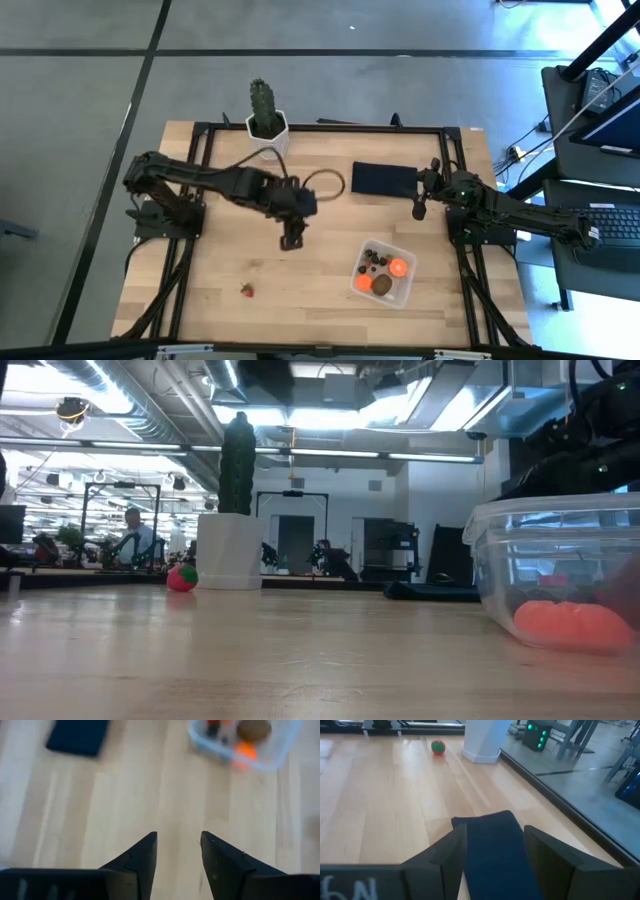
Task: Pick and placing Produce into tupperware
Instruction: Put the bottom strawberry into the transparent bin
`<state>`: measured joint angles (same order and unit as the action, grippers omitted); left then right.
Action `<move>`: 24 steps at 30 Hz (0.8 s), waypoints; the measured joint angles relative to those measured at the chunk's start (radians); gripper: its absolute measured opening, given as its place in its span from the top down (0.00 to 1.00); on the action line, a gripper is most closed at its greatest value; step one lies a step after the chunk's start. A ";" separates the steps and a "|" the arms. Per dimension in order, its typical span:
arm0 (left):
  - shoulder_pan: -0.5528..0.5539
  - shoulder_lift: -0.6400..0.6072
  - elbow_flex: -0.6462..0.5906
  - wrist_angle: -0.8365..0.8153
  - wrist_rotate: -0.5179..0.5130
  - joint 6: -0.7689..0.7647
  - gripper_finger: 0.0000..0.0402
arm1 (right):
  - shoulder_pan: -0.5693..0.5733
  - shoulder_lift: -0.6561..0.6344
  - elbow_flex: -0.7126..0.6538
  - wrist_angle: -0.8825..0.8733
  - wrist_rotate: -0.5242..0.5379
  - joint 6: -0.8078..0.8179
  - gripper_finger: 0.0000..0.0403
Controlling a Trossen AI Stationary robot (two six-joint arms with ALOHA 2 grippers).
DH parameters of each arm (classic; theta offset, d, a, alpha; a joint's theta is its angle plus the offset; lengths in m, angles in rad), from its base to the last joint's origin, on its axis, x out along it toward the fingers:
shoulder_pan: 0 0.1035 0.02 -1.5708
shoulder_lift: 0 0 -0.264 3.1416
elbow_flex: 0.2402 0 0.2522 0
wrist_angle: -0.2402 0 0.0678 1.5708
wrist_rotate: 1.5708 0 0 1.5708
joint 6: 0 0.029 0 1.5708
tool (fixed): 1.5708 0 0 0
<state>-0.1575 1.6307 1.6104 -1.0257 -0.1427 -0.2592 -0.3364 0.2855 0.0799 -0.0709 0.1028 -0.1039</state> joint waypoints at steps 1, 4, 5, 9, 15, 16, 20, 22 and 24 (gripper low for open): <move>-0.022 0.001 0.000 -0.029 -0.001 0.000 0.65 | 0.000 0.000 0.000 -0.002 0.000 0.004 0.51; -0.088 0.006 -0.001 -0.101 -0.002 -0.019 0.66 | 0.000 0.000 0.000 -0.006 0.000 0.023 0.51; -0.109 0.011 0.000 -0.117 -0.001 -0.035 0.66 | 0.000 0.000 0.000 -0.007 0.000 0.023 0.51; -0.196 0.015 -0.001 -0.142 -0.003 -0.089 0.67 | 0.000 0.000 0.000 -0.013 0.000 0.021 0.51; -0.324 0.015 -0.001 -0.132 -0.002 -0.207 0.65 | 0.000 0.000 0.000 -0.014 -0.001 0.002 0.51; -0.339 0.015 -0.001 -0.125 -0.001 -0.220 0.65 | 0.000 0.000 0.000 -0.014 -0.001 -0.005 0.51; -0.378 0.015 -0.001 -0.091 -0.002 -0.236 0.63 | 0.000 0.000 0.000 -0.018 -0.001 -0.007 0.51; -0.391 0.015 -0.001 -0.073 -0.002 -0.232 0.63 | 0.000 0.000 0.000 -0.018 -0.001 -0.008 0.51; -0.398 0.015 -0.001 -0.043 -0.002 -0.231 0.62 | 0.000 0.000 0.000 -0.018 -0.001 -0.009 0.51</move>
<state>-0.5552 1.6455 1.6096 -1.0684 -0.1444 -0.4904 -0.3364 0.2859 0.0799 -0.0891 0.1020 -0.1132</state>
